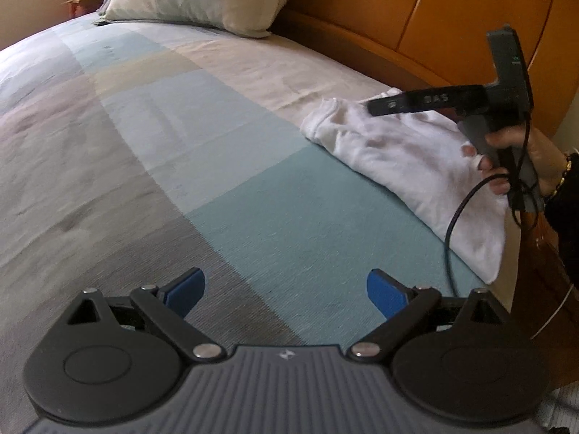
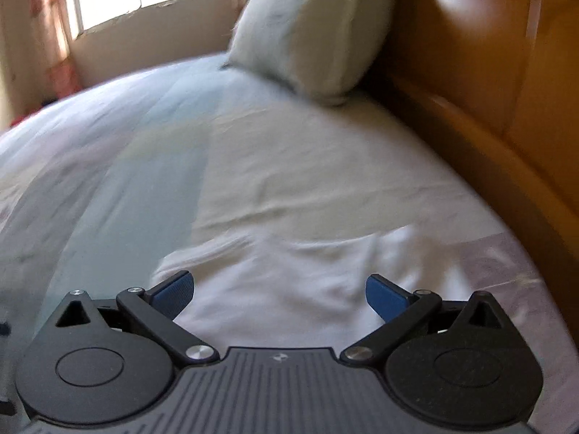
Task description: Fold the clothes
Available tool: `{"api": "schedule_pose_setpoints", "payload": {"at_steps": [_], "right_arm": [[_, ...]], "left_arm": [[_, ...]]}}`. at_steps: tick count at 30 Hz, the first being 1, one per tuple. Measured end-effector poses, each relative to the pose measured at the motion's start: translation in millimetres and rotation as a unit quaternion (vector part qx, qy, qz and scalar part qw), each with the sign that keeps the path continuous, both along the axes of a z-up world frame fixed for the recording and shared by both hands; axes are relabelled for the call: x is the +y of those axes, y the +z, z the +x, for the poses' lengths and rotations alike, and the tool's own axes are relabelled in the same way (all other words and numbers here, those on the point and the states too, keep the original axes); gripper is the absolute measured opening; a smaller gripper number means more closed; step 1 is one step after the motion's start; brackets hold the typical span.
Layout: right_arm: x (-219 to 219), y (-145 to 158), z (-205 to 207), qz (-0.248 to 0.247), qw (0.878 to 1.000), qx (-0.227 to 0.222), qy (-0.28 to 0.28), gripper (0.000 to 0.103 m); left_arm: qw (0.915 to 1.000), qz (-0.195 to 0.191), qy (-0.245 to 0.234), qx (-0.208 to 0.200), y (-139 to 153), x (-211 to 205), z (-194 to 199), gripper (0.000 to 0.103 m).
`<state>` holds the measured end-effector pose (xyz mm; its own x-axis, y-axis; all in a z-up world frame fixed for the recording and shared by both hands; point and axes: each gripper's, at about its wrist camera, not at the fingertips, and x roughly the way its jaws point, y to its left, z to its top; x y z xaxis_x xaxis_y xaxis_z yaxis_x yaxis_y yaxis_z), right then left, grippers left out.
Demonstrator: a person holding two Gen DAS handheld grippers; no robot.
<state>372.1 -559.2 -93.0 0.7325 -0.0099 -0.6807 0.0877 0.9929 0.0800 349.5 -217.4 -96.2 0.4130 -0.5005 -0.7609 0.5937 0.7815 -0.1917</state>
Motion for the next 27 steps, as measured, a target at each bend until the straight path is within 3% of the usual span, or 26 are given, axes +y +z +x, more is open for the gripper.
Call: {"api": "schedule_pose_setpoints", "payload": {"at_steps": [3, 6, 8, 11, 13, 16, 19, 23, 27], "right_arm": [[-32.4, -12.2, 3.7, 0.023, 0.999, 0.020, -0.022, 0.103], [-48.0, 1.0, -10.7, 0.036, 0.999, 0.001, -0.041, 0.102], [-50.9, 17.1, -32.6, 0.067, 0.997, -0.028, -0.031, 0.103], [-42.2, 24.2, -64.9, 0.104, 0.993, -0.044, 0.033, 0.103], [-38.8, 14.7, -79.1, 0.092, 0.994, -0.022, 0.059, 0.103], [-50.6, -6.1, -87.7, 0.065, 0.997, 0.011, 0.035, 0.101], [-60.0, 1.4, -100.0, 0.096, 0.995, -0.018, 0.015, 0.101], [-48.1, 10.3, -95.0, 0.052, 0.997, -0.046, 0.042, 0.103], [-54.5, -17.3, -74.2, 0.016, 1.000, 0.009, 0.024, 0.103]], "left_arm": [[1.0000, -0.004, 0.001, 0.005, -1.6, 3.6, -1.0, 0.096], [1.0000, 0.002, 0.000, 0.003, -1.7, 4.9, -2.6, 0.096], [1.0000, 0.004, 0.000, 0.001, -1.4, 6.2, -5.4, 0.096], [1.0000, 0.008, -0.002, 0.001, -1.0, 5.0, -9.7, 0.096], [0.9999, 0.010, -0.004, 0.003, -0.8, 3.7, -13.1, 0.096], [0.9998, 0.014, -0.013, 0.006, -1.0, -0.1, -19.0, 0.096], [0.9996, 0.021, -0.020, -0.001, 2.4, -1.3, -25.6, 0.096], [0.9995, 0.018, -0.024, 0.000, 5.6, -3.0, -28.7, 0.096], [0.9994, 0.027, -0.021, 0.001, 6.2, -7.2, -31.3, 0.096]]}}
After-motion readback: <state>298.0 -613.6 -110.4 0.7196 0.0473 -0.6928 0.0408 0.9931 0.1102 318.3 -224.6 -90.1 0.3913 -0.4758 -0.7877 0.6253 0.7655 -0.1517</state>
